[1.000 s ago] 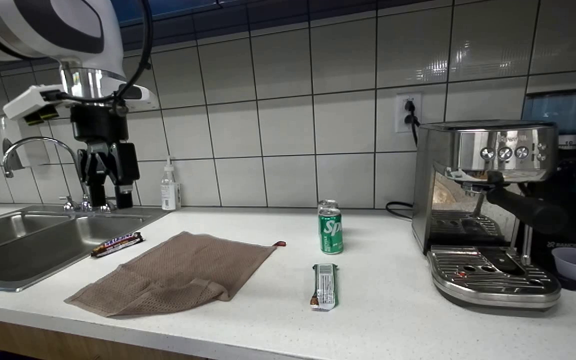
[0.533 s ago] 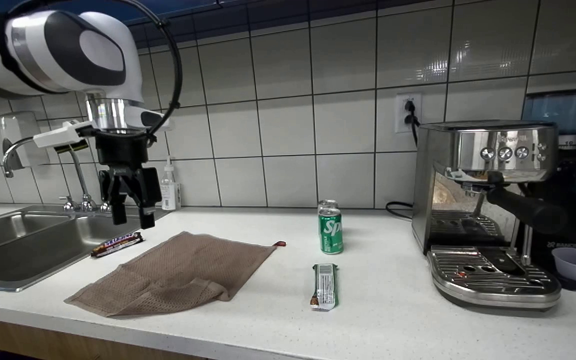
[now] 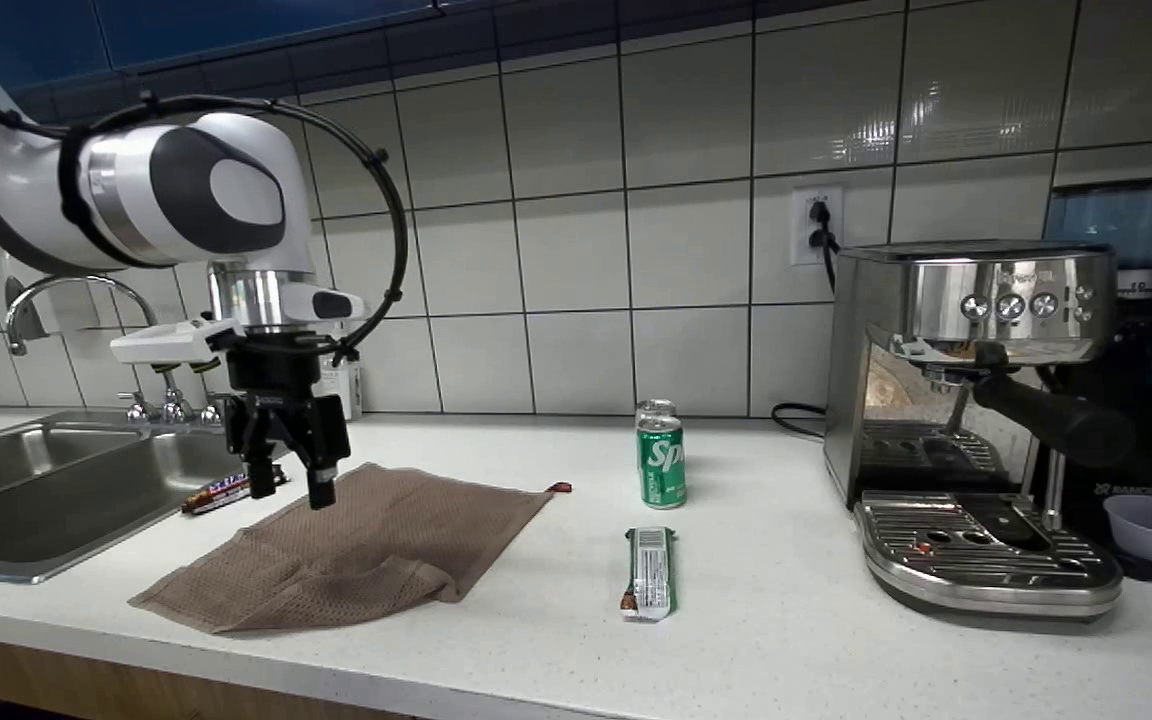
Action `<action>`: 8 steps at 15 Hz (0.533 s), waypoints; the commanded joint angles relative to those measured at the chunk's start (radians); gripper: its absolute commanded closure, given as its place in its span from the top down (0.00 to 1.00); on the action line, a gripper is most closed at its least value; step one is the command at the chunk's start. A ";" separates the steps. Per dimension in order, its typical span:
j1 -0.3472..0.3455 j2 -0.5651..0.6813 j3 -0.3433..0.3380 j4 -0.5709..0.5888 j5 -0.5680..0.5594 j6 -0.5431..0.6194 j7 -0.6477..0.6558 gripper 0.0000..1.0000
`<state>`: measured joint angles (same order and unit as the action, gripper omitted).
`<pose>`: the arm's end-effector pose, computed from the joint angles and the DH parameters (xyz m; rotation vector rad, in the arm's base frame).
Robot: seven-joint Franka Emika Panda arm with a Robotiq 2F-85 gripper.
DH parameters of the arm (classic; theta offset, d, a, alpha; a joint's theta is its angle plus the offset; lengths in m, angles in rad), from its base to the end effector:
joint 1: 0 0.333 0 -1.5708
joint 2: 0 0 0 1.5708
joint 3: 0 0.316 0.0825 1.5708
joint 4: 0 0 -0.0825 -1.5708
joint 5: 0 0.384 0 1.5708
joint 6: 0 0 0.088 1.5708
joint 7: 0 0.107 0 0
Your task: Fold the towel
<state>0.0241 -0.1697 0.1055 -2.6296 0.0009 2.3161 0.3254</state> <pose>0.4025 0.0511 0.2933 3.0698 -0.3068 -0.2120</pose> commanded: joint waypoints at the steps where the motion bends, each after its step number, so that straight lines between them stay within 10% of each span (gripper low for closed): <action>1: 0.001 0.082 -0.007 0.028 -0.034 0.046 -0.016 1.00; 8: 0.006 0.179 -0.019 0.049 -0.079 0.083 0.004 1.00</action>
<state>0.0246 -0.0342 0.1032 -2.6127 -0.0464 2.3938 0.3254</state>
